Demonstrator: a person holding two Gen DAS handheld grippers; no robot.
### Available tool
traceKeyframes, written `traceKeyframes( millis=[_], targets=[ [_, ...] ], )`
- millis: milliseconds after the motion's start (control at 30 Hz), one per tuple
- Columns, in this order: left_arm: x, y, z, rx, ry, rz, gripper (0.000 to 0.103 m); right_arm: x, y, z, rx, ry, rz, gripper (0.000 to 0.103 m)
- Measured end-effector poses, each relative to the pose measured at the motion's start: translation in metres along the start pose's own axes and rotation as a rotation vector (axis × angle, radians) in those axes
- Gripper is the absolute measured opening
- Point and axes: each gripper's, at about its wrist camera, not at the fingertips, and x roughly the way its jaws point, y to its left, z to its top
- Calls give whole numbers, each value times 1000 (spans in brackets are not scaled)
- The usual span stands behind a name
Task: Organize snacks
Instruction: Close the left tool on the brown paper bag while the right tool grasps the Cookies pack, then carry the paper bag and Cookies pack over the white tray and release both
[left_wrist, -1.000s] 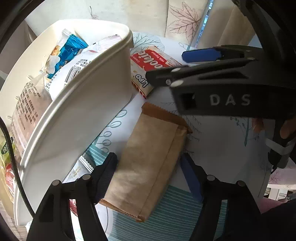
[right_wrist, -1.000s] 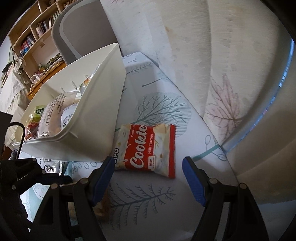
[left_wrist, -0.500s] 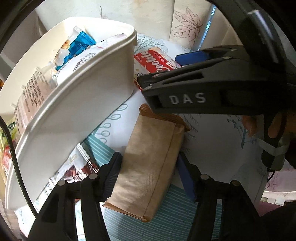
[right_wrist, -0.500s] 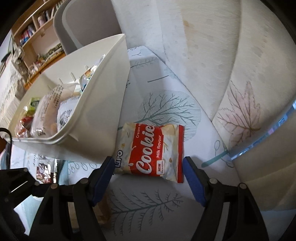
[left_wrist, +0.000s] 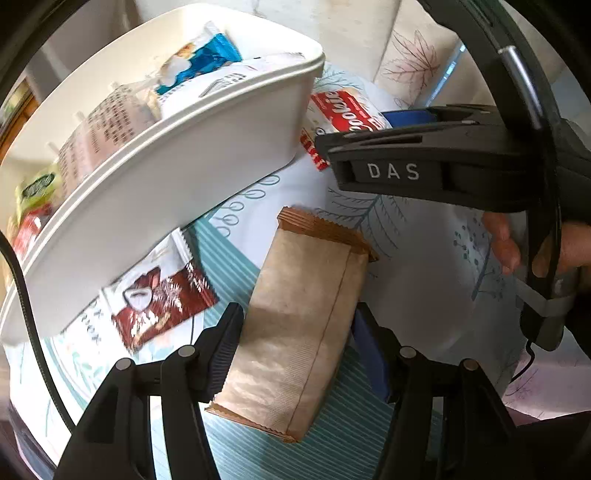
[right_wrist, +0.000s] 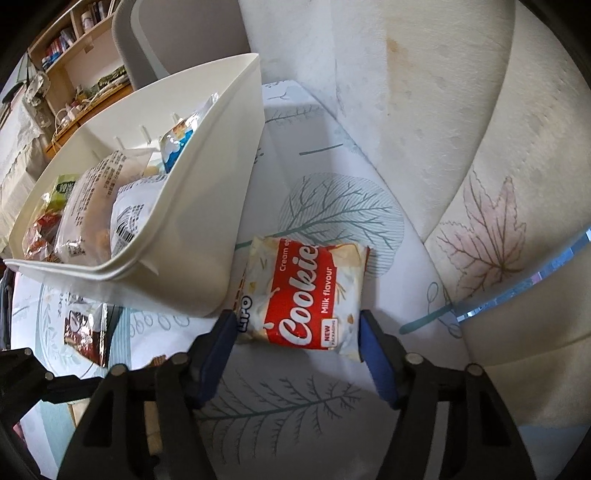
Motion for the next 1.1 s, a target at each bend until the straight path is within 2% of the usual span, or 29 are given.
traceKeyframes(
  millis=[167, 400, 600, 767, 933, 1100],
  targets=[
    [-16, 11, -19, -78, 3, 7, 59, -2, 2, 2, -26, 53, 5, 61],
    [-43, 12, -43, -171, -16, 11, 59, -6, -8, 6, 51, 253, 22, 60],
    [-77, 16, -43, -238, -64, 9, 59, -15, -21, 2, 112, 357, 78, 60],
    [-108, 25, -34, -273, -125, 32, 59, -27, -28, -5, 176, 442, 129, 60],
    [-119, 22, 13, -276, -153, 49, 59, -42, -30, -11, 239, 542, 224, 60],
    [-149, 28, 37, -294, -144, 42, 59, -63, -20, -3, 222, 564, 259, 60]
  ],
)
